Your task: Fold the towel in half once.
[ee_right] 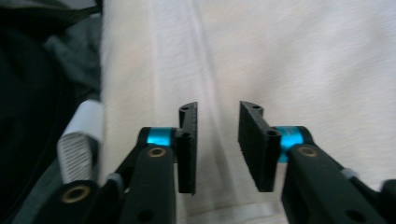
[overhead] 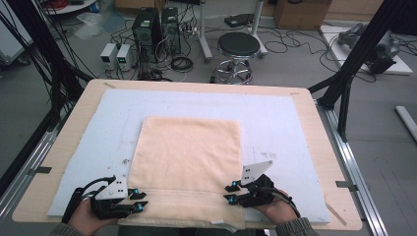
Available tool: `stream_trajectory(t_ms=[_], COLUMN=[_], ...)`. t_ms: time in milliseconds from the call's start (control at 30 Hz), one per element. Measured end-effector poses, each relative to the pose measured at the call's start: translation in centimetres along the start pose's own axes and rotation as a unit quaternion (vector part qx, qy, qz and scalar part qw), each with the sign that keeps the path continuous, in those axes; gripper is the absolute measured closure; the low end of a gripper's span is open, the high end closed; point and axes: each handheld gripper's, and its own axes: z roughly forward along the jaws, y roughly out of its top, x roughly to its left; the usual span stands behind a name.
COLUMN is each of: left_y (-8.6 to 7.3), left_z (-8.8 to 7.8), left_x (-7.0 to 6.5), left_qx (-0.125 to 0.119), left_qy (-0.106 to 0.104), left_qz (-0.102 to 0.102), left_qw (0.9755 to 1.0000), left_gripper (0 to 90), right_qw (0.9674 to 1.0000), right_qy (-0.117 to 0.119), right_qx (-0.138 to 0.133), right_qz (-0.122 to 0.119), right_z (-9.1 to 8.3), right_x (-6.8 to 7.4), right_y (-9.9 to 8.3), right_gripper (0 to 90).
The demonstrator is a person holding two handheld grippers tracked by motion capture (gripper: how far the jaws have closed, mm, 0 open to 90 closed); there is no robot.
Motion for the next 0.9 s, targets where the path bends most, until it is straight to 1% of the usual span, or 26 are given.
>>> stream_trajectory(t_ms=[33, 100, 167, 200, 233, 267, 333, 367, 400, 467, 533, 567, 667, 767, 800, 900], left_y=[0.1, 0.4, 0.7, 0.8, 1.0, 1.1, 1.4, 1.5, 1.7, 2.0, 2.3, 2.4, 2.8, 3.0, 3.1, 3.2], left_z=[0.0, -0.1, -0.1, -0.1, -0.1, -0.1, -0.1, -0.1, -0.1, 0.0, 0.0, 0.0, 0.1, 0.1, 0.1, 0.1], left_x=[0.2, 0.6, 1.1, 1.3, 1.6, 1.8, 2.3, 2.6, 2.8, 3.3, 3.8, 4.0, 4.7, 5.3, 5.5, 5.8], left_qx=[-0.007, -0.014, -0.025, -0.029, -0.032, -0.035, -0.042, -0.045, -0.046, -0.051, -0.054, -0.056, -0.063, -0.066, -0.069, -0.072], left_qy=[0.004, 0.014, 0.021, 0.023, 0.027, 0.03, 0.036, 0.039, 0.04, 0.047, 0.049, 0.052, 0.059, 0.063, 0.066, 0.066], left_qz=[-0.007, -0.01, -0.019, -0.023, -0.025, -0.029, -0.038, -0.042, -0.044, -0.049, -0.053, -0.059, -0.067, -0.07, -0.073, -0.078], left_qw=[0.9999, 0.9997, 0.9993, 0.9991, 0.9988, 0.9985, 0.9977, 0.9973, 0.9972, 0.9964, 0.9959, 0.9953, 0.994, 0.9933, 0.9928, 0.9922], left_gripper=[67.5, 64.1, 61.4, 59.9, 58.6, 57.2, 54.2, 52.9, 51.7, 48.5, 46.5, 44.8, 41.1, 40.1, 39.8, 39.2], right_qw=[1.0, 0.9998, 0.9995, 0.9991, 0.9988, 0.9984, 0.9978, 0.9974, 0.997, 0.9957, 0.9943, 0.9937, 0.9927, 0.9925, 0.9928, 0.9927], right_qy=[-0.004, -0.014, -0.026, -0.03, -0.037, -0.038, -0.049, -0.051, -0.055, -0.069, -0.08, -0.084, -0.089, -0.092, -0.092, -0.092], right_qx=[-0.002, -0.01, -0.015, -0.016, -0.018, -0.02, -0.022, -0.021, -0.02, -0.028, -0.03, -0.033, -0.039, -0.038, -0.036, -0.038], right_qz=[0.003, 0.008, 0.015, 0.023, 0.027, 0.036, 0.039, 0.045, 0.05, 0.055, 0.064, 0.067, 0.071, 0.071, 0.069, 0.069], right_z=[-0.2, -0.3, -0.4, -0.5, -0.5, -0.6, -0.7, -0.7, -0.7, -0.8, -0.9, -0.9, -1.0, -0.9, -0.9, -0.9], right_x=[-0.2, -0.7, -1.3, -1.6, -2.0, -2.2, -2.9, -3.3, -3.6, -4.3, -4.9, -5.3, -6.1, -6.7, -6.9, -7.4], right_y=[0.1, 0.4, 0.6, 0.6, 0.7, 0.7, 0.9, 1.0, 1.1, 1.4, 1.8, 2.0, 2.7, 3.5, 3.7, 4.4], right_gripper=[64.4, 60.6, 56.6, 53.9, 52.4, 51.6, 47.3, 45.4, 43.2, 37.5, 33.9, 33.1, 31.0, 29.8, 29.5, 29.0])
